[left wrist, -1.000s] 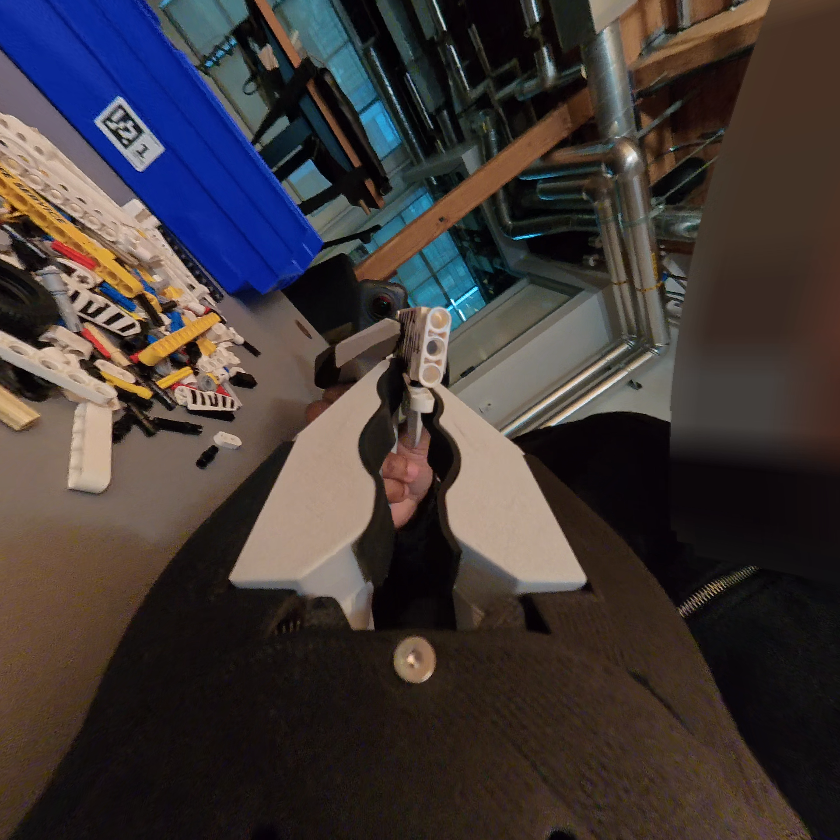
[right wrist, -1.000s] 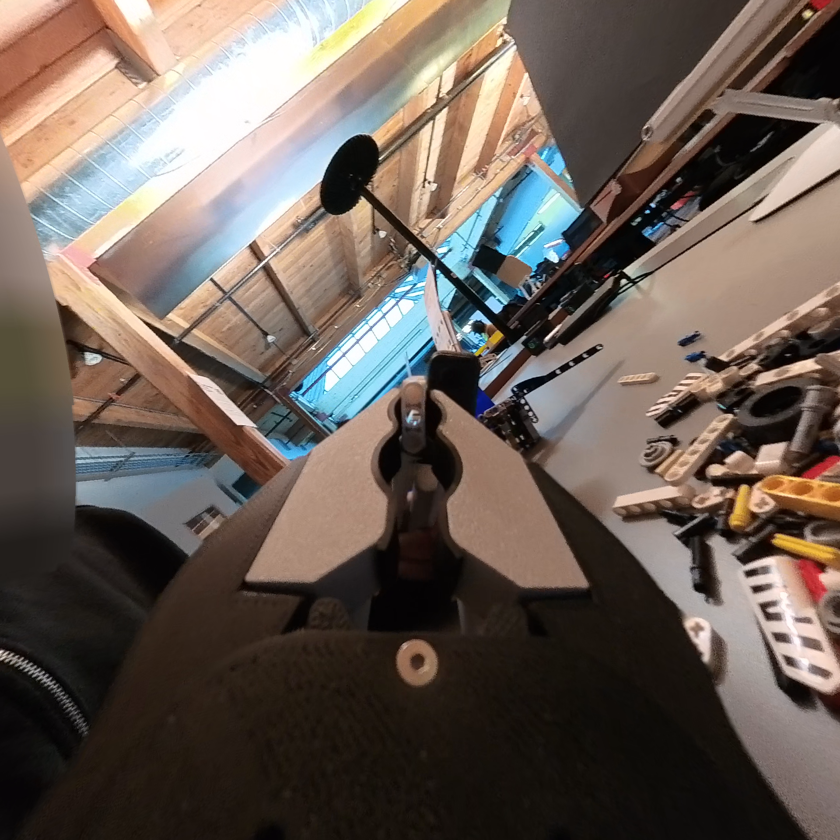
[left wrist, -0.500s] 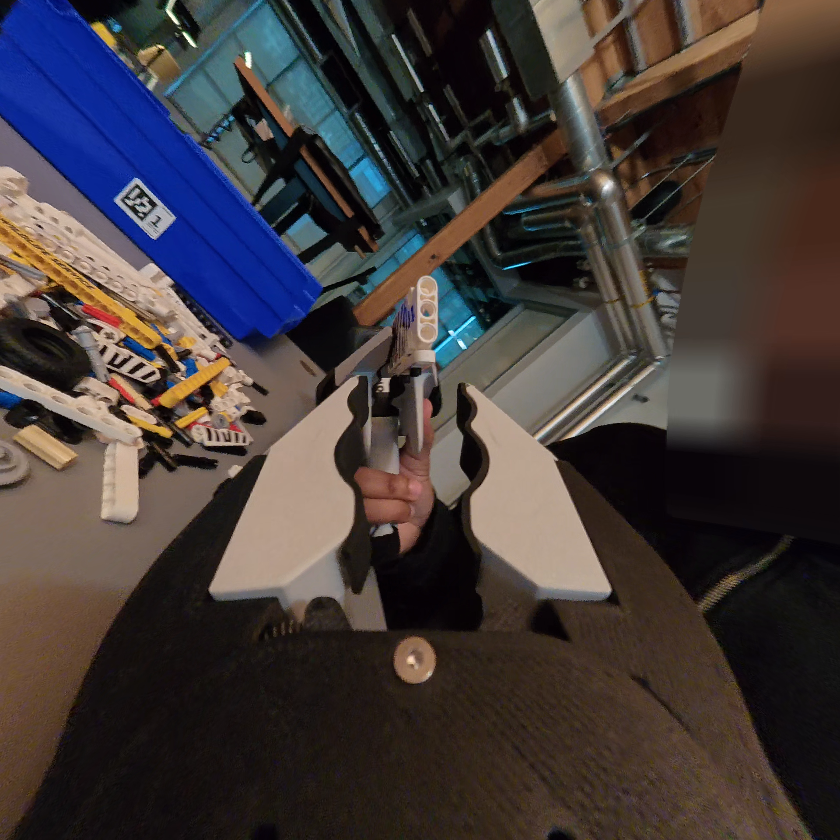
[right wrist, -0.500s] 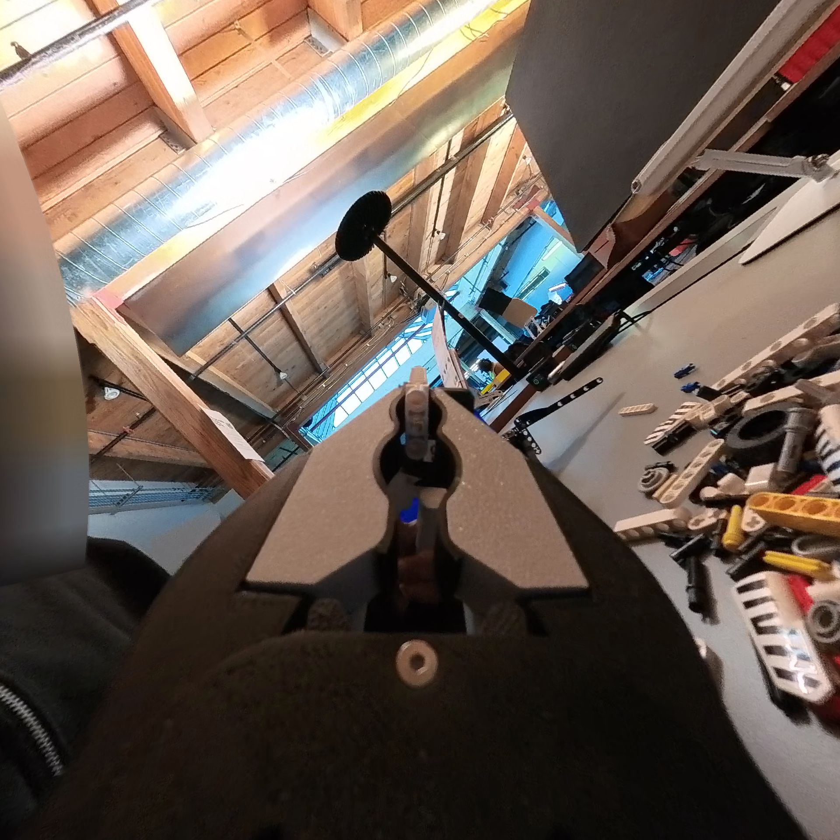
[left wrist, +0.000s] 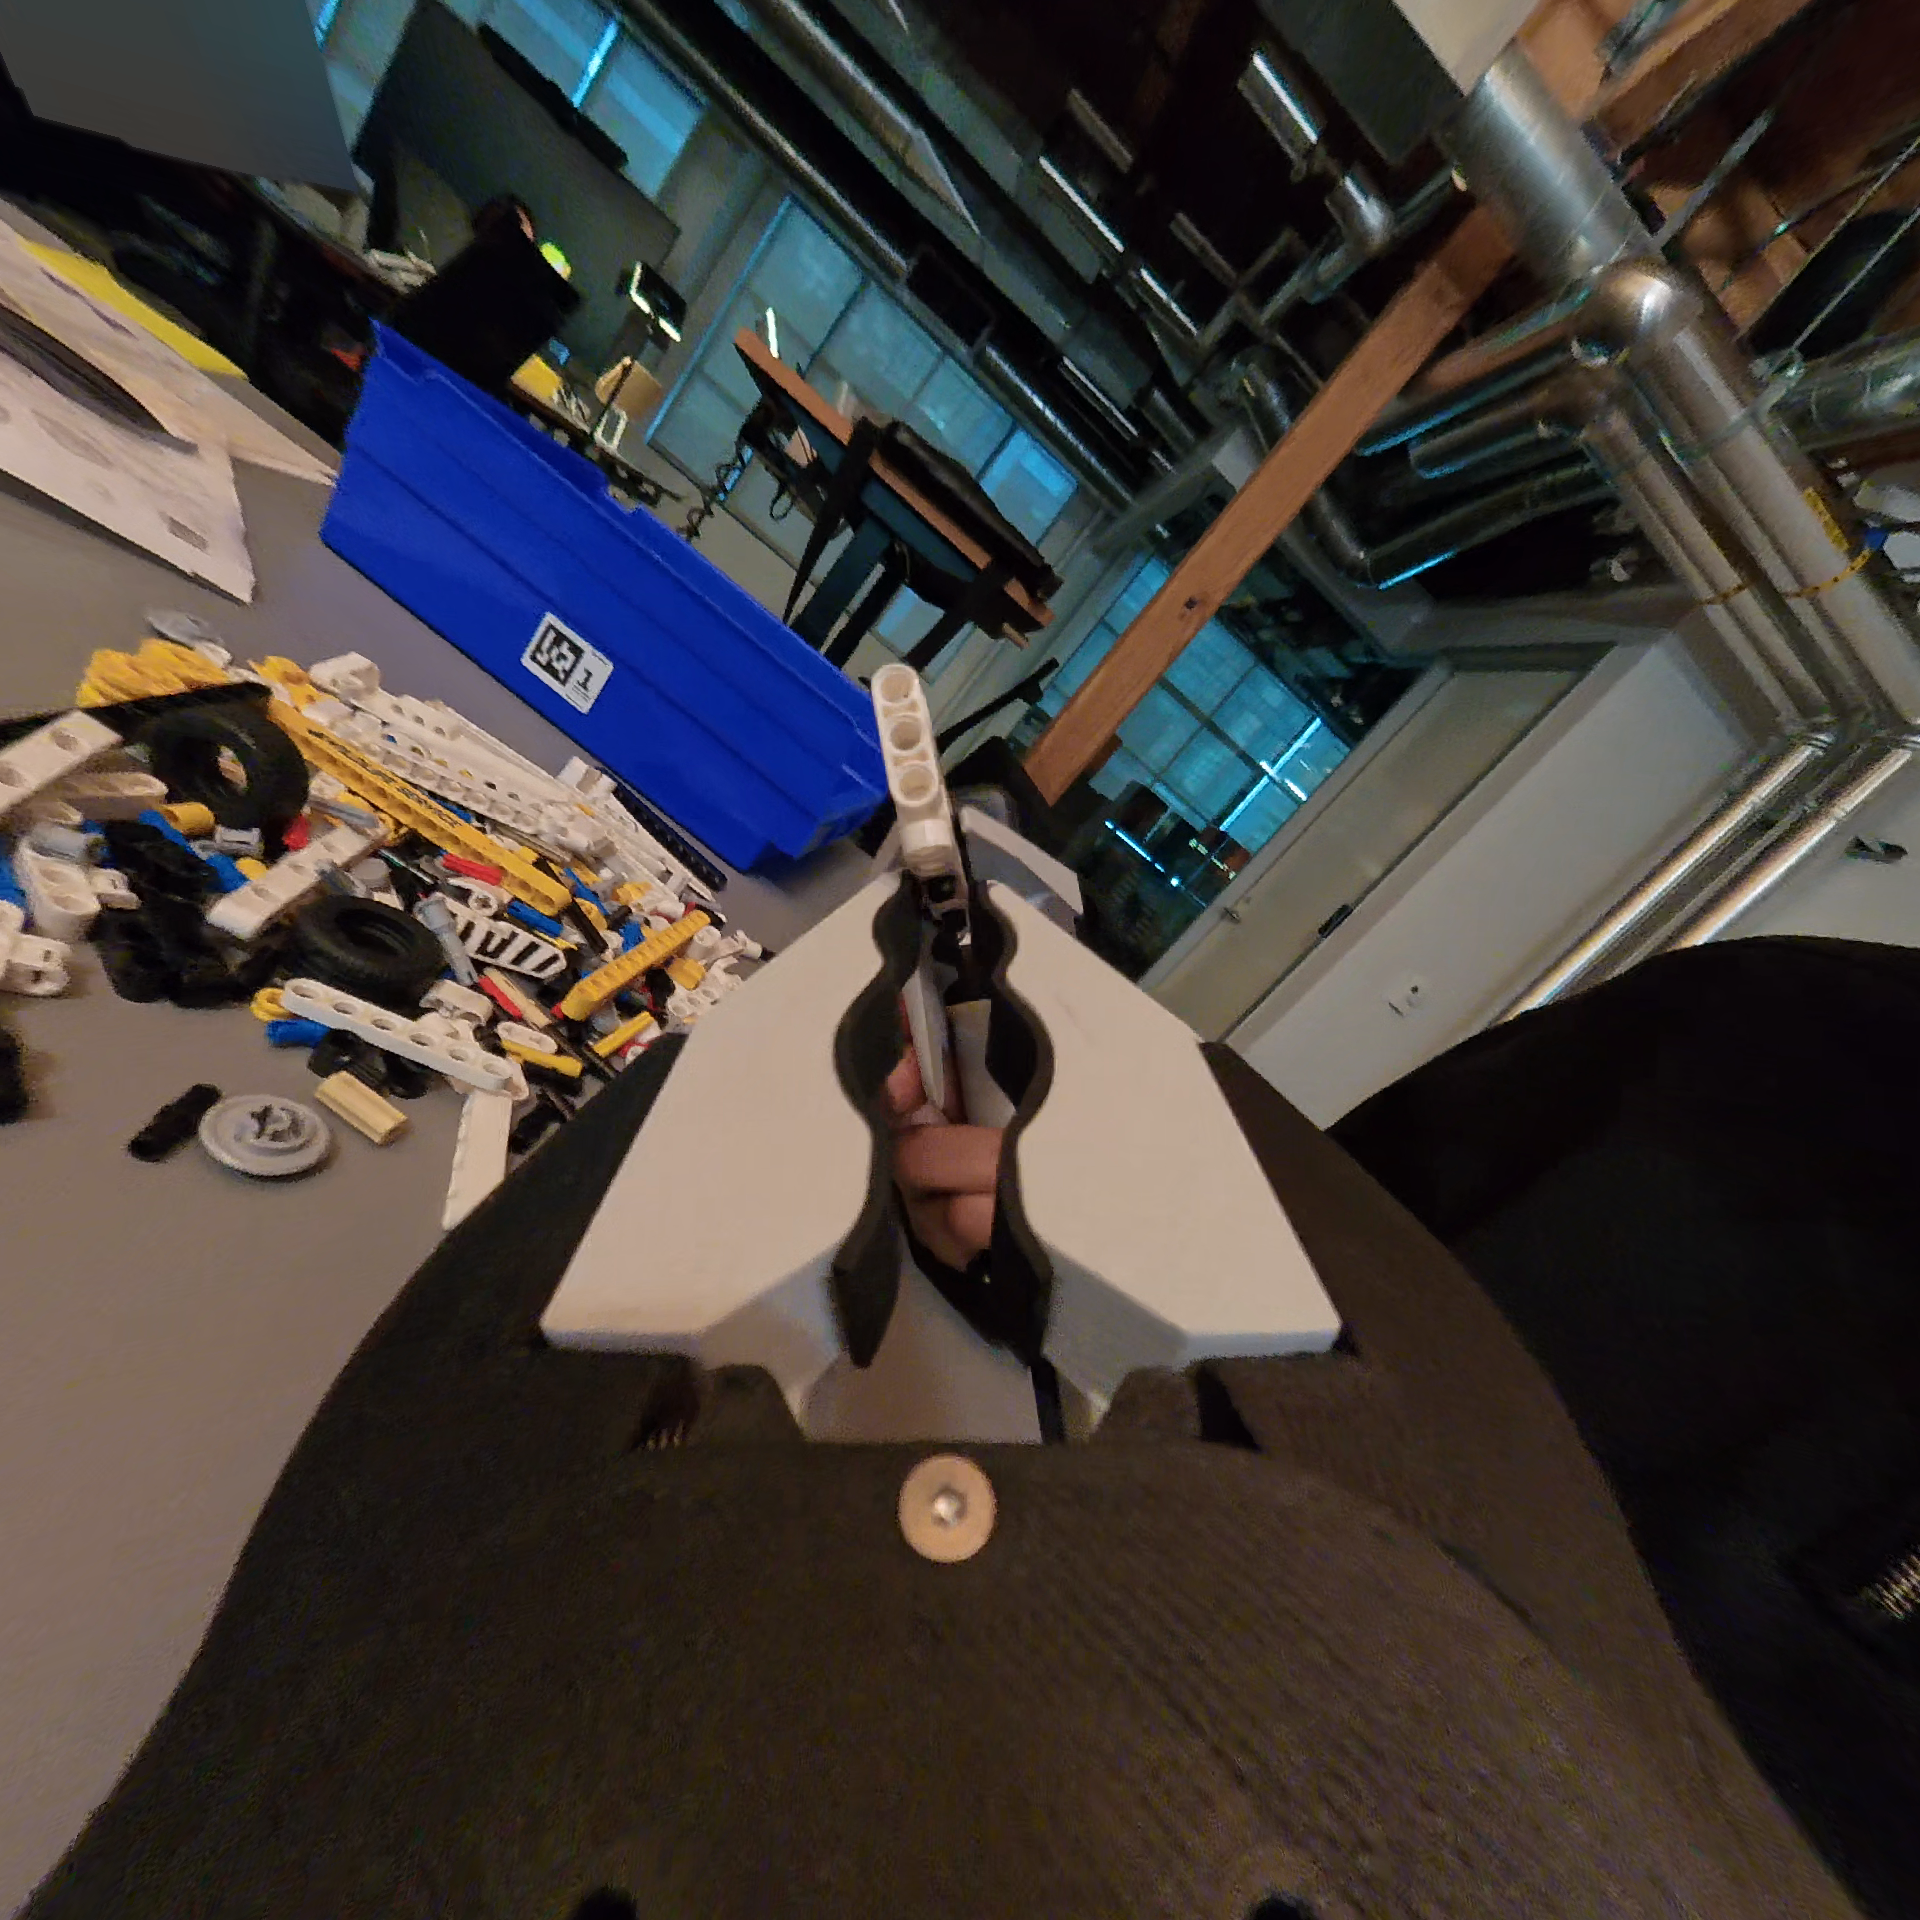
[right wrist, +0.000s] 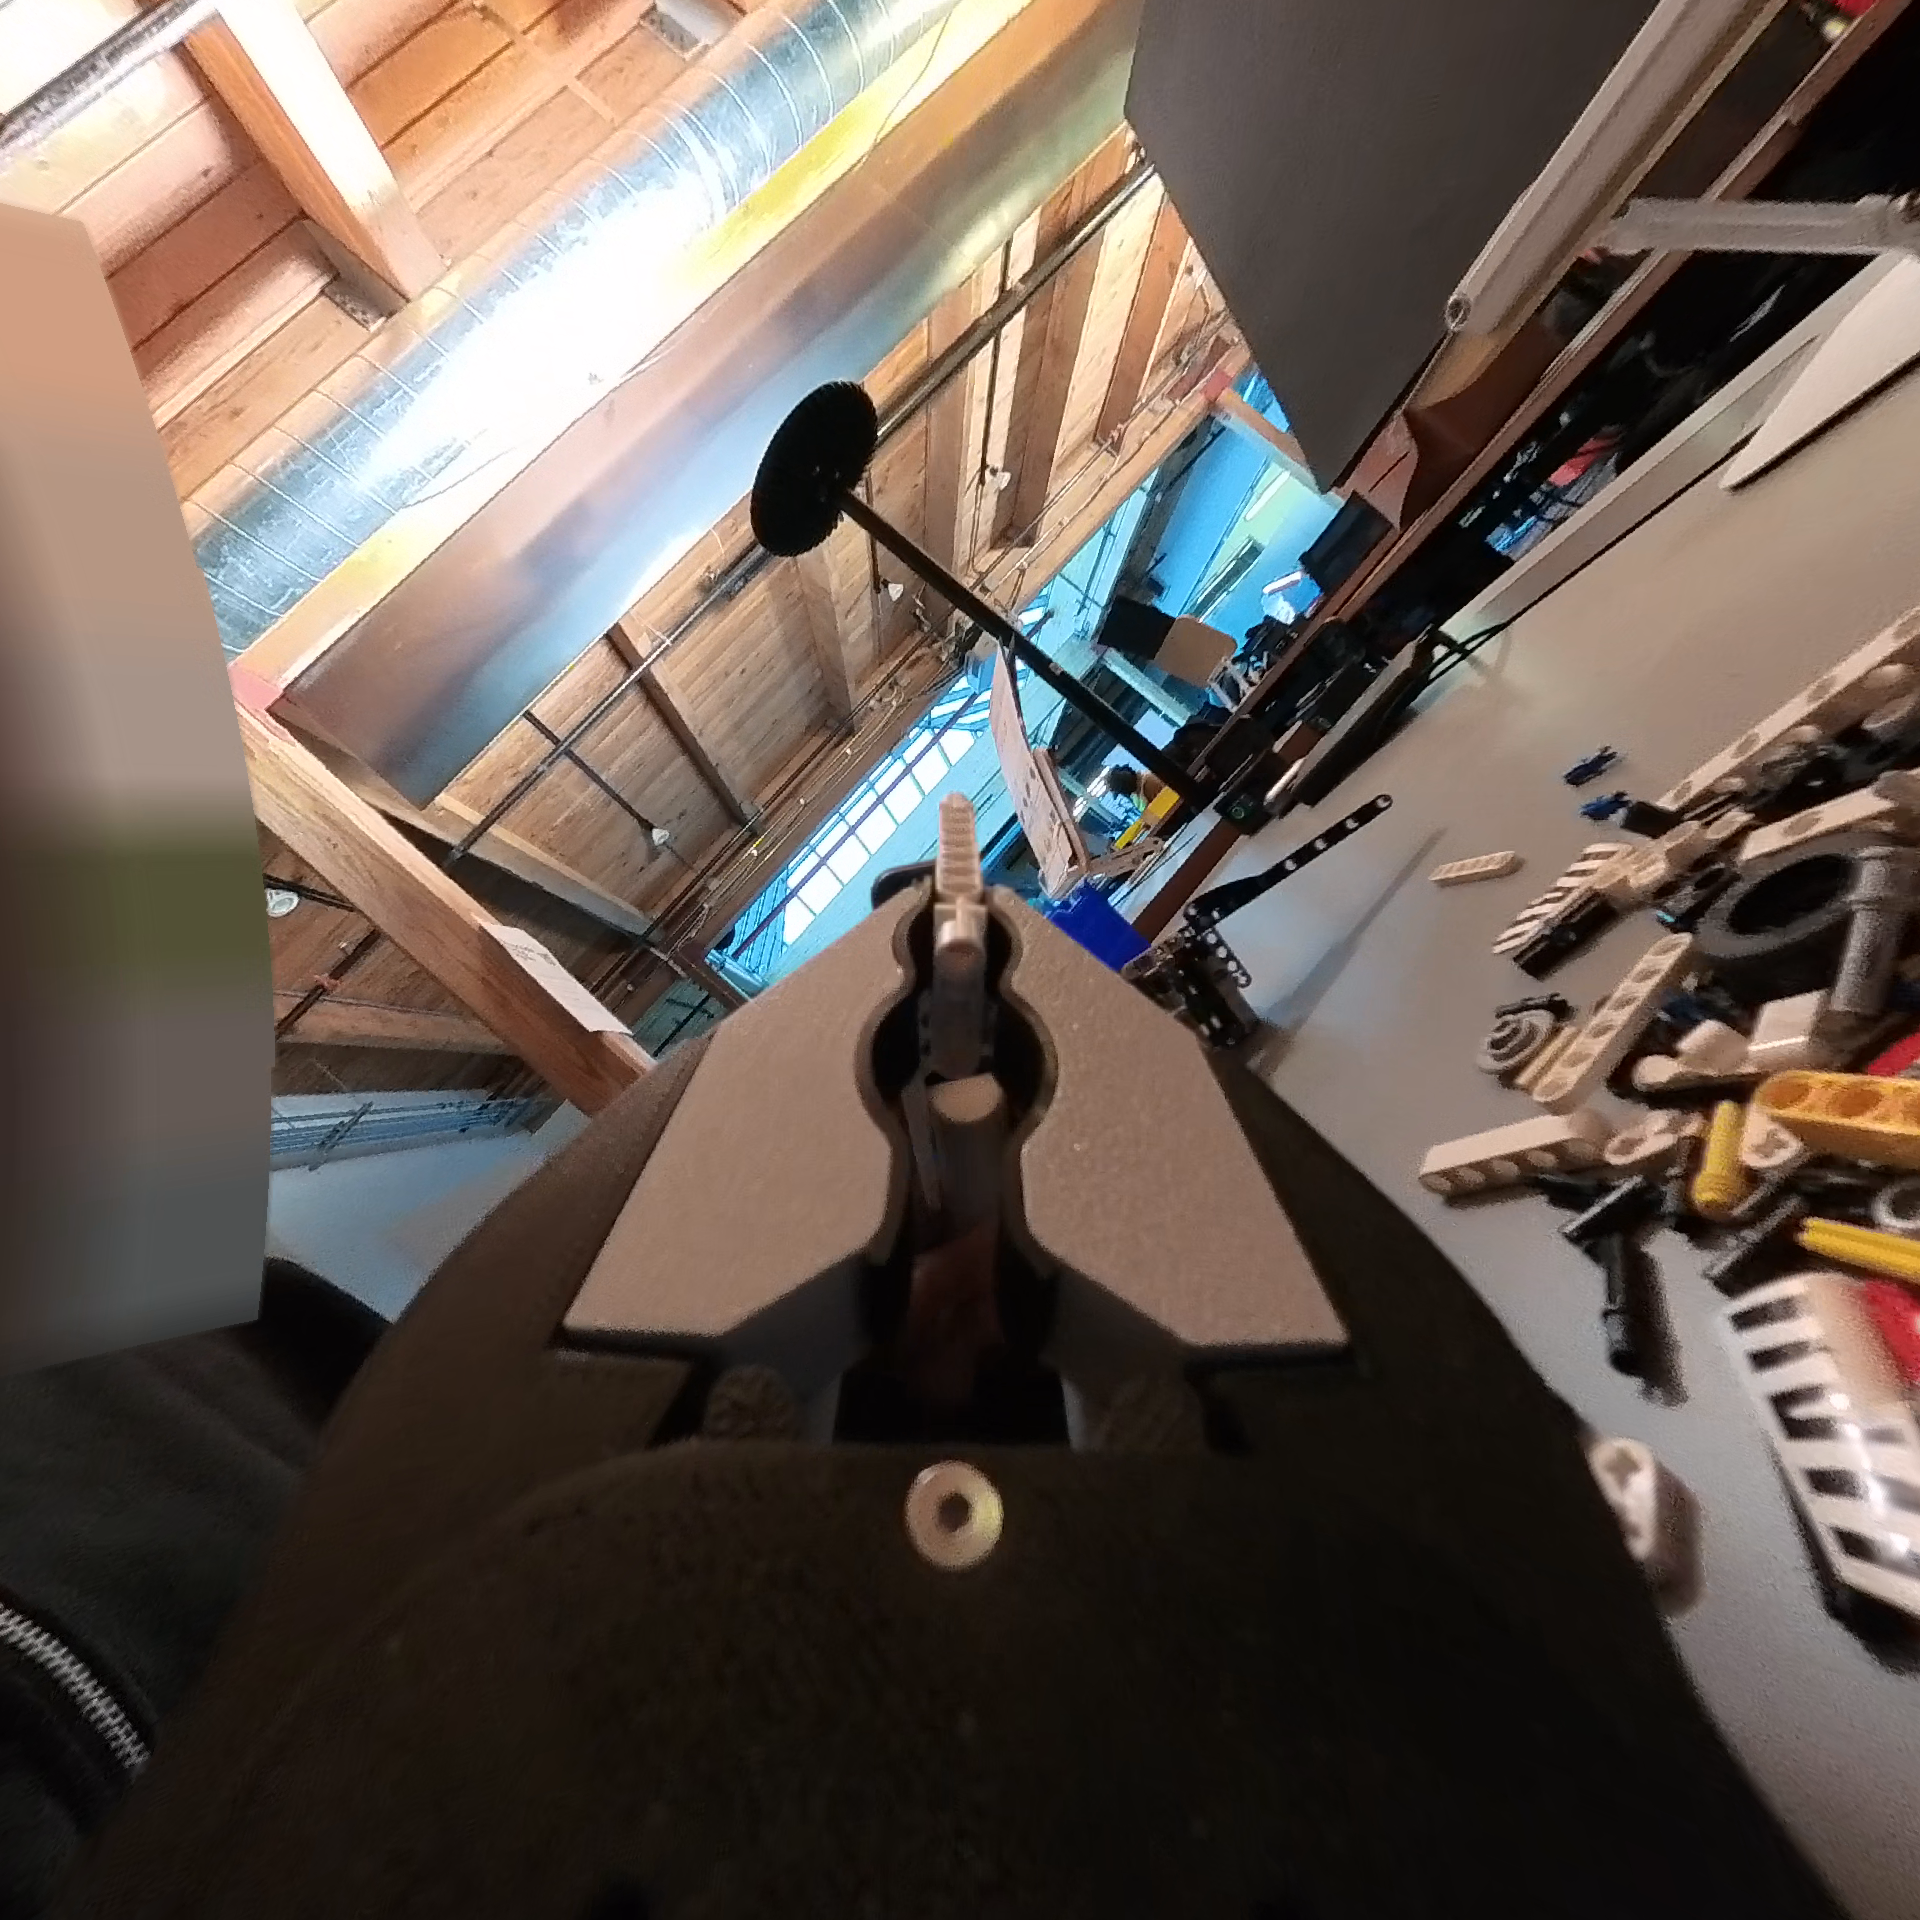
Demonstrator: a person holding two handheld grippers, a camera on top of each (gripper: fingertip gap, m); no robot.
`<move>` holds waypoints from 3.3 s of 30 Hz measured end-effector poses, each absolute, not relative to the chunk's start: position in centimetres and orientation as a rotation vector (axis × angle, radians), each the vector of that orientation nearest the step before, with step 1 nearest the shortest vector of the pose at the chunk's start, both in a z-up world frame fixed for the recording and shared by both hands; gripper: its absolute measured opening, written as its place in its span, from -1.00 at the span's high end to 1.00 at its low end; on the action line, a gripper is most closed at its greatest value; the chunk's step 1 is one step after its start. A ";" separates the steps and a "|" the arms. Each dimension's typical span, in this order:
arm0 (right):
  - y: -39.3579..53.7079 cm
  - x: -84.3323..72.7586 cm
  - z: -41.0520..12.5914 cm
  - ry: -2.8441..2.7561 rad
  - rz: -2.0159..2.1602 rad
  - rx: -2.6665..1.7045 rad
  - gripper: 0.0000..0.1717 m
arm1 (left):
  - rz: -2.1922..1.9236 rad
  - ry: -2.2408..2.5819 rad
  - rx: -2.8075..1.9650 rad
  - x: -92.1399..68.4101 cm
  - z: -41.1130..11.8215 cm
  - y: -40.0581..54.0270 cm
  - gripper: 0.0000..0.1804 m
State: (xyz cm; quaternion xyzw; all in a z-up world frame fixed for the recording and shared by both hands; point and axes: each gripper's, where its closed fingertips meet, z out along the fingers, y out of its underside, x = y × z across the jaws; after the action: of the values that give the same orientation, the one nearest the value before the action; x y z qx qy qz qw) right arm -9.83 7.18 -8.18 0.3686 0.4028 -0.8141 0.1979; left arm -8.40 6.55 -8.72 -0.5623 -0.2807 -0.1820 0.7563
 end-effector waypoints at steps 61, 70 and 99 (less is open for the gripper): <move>6.5 -8.6 -9.6 1.561 -2.138 0.924 0.95 | -0.580 -0.588 -1.353 -6.9 -10.6 7.8 0.93; 6.4 -8.6 -9.8 1.631 -2.139 0.915 0.95 | -0.584 -0.590 -1.389 -6.8 -11.0 7.7 0.93; 6.3 -8.6 -9.4 1.538 -2.153 0.912 0.96 | -0.631 -0.634 -1.143 -8.5 -8.9 5.6 0.95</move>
State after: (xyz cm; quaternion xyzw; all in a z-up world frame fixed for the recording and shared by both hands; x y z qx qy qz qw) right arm -8.58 6.29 -9.39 0.3212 0.5414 -0.7580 0.1708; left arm -8.52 5.65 -8.91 -0.5225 -0.2899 -0.2886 0.7481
